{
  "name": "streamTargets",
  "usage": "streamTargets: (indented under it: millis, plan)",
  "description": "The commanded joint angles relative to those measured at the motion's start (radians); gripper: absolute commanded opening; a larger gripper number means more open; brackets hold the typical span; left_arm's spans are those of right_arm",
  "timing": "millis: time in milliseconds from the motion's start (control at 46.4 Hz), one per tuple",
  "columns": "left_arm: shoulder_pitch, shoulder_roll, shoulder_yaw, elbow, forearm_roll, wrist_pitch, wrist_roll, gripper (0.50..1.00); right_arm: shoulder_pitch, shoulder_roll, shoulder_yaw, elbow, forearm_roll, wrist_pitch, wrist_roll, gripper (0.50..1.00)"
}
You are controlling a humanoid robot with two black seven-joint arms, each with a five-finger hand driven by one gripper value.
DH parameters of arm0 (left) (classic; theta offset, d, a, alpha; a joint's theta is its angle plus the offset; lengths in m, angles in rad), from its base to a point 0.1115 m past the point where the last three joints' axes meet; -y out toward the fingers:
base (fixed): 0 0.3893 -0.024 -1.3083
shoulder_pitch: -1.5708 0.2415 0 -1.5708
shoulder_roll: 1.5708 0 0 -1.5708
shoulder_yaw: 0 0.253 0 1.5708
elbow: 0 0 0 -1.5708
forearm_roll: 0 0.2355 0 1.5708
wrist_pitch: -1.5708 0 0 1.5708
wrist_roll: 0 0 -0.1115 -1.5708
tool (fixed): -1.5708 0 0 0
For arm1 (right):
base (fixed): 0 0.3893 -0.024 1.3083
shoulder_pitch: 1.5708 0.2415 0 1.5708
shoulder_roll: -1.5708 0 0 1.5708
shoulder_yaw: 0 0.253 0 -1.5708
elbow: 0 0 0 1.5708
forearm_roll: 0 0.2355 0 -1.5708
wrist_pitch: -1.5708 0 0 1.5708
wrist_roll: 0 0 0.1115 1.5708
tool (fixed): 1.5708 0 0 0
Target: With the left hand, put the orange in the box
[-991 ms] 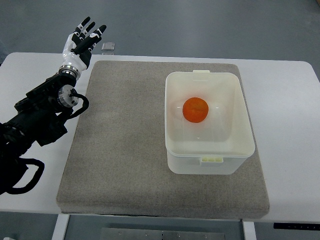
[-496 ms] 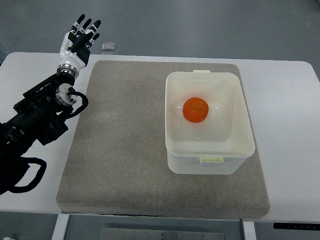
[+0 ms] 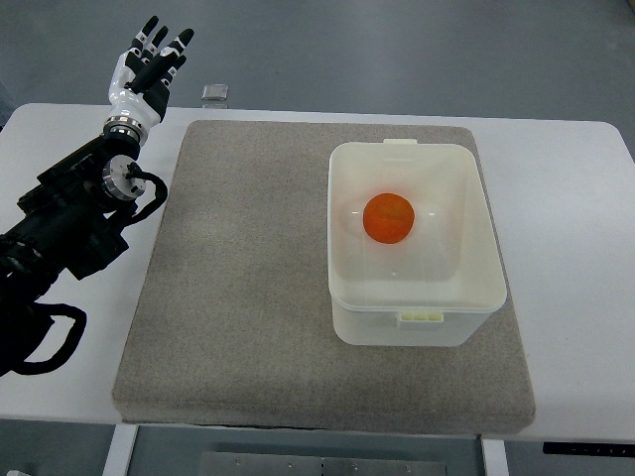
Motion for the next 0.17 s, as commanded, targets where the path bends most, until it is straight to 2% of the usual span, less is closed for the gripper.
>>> streamTargets:
  millis: [0,151]
  plan:
    - [0.000,0.009,0.000,0.000,0.001,-0.001,0.000,0.975,0.000,0.000,0.002,0.000,0.002,0.000,0.000,0.926]
    - [0.000,0.029,0.000,-0.002,0.001,-0.001,0.000,0.975,0.000,0.000,0.005,0.000,0.002,0.000,0.000,0.926]
